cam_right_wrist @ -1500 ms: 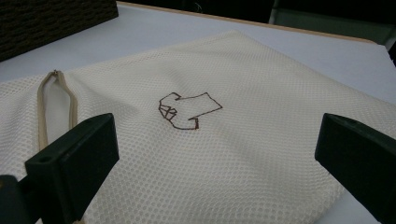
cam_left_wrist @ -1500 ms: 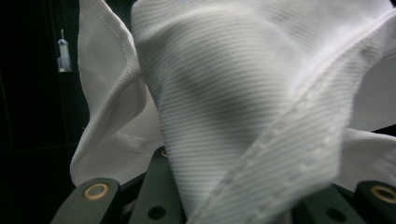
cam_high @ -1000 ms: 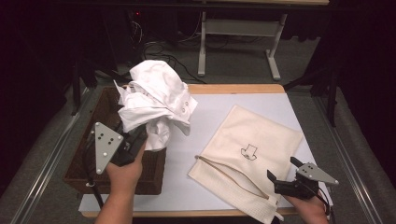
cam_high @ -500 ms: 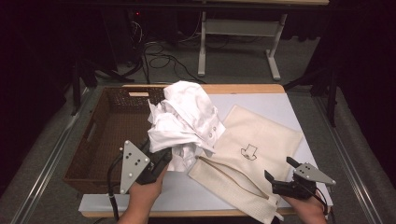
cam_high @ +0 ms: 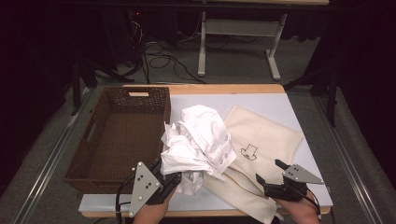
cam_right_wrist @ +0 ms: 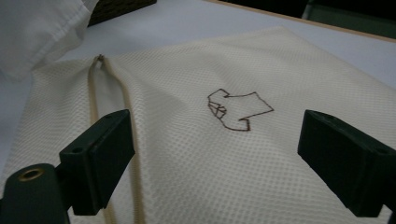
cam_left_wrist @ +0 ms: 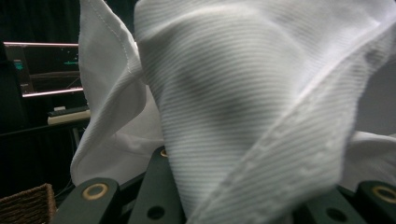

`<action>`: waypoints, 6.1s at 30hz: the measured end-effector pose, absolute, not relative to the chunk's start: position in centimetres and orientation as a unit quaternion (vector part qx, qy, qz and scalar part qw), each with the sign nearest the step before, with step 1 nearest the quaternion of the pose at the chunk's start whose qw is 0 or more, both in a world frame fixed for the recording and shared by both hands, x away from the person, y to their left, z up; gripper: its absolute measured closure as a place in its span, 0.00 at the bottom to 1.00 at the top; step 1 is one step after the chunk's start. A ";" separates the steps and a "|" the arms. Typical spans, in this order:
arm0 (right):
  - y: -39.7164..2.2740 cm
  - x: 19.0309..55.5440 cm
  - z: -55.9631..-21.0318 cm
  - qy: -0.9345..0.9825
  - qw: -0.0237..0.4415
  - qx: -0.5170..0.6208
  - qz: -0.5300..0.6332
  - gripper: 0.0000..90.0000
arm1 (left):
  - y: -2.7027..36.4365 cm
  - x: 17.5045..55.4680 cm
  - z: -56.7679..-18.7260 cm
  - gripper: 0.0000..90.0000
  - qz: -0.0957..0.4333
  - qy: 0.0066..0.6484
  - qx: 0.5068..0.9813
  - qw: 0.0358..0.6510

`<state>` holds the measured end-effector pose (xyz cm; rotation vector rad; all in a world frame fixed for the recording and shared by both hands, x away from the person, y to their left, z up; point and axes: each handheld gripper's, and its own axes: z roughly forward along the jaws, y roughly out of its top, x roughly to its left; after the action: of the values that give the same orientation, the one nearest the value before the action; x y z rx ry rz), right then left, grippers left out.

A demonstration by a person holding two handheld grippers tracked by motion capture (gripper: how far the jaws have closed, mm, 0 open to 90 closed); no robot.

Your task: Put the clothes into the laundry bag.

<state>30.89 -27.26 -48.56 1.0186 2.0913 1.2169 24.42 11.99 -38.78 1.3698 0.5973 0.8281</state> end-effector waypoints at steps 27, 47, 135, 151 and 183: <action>-22.8 31.8 -50.5 0.837 0.197 0.348 0.374 0.71 | 12.2 23.5 -39.0 0.82 0.338 0.267 0.604 0.671; -21.6 31.7 -49.3 0.825 0.206 0.330 0.410 0.98 | 10.8 22.2 -38.4 0.82 0.330 0.244 0.605 0.683; -22.5 31.8 -45.1 0.741 0.235 0.344 0.526 0.99 | 2.5 28.3 -48.4 0.63 0.185 0.316 0.718 0.592; -22.3 31.4 -45.0 0.745 0.229 0.335 0.530 0.99 | -1.6 31.8 -49.7 0.92 0.170 0.330 0.764 0.527; -22.4 31.0 -45.2 0.743 0.235 0.333 0.531 0.99 | 2.2 28.8 -50.4 0.64 0.179 0.335 0.734 0.563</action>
<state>30.96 -22.45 -45.15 0.9128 2.0372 1.4578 28.77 2.17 -50.40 1.7267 0.7897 0.4207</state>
